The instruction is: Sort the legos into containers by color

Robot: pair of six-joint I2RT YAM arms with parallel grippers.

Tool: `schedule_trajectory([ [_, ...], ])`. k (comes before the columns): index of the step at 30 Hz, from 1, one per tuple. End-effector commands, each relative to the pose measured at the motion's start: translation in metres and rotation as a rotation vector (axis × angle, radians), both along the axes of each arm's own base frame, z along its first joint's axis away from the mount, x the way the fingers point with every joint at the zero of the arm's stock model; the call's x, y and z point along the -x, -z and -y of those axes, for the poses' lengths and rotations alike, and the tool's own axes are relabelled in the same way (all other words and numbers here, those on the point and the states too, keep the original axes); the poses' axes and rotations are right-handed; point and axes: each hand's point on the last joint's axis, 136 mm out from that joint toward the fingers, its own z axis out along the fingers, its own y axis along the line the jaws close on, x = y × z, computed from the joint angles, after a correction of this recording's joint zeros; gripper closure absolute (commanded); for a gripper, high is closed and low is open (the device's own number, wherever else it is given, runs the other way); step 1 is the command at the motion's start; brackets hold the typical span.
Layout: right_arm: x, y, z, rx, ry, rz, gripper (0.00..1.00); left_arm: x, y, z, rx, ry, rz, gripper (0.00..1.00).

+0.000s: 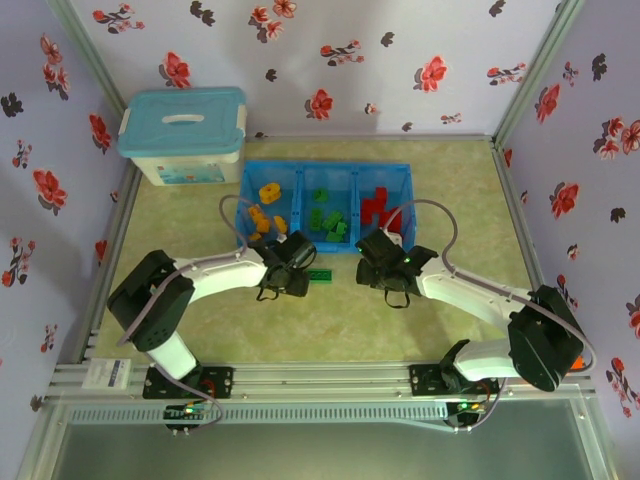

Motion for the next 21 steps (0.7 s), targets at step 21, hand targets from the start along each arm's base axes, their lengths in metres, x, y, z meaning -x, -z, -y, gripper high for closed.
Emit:
schedule_trajectory([
  [21, 0.006, -0.002, 0.002, -0.026, 0.024, 0.022, 0.47, -0.142, -0.117, -0.044, 0.265, -0.208, 0.163, 0.35],
])
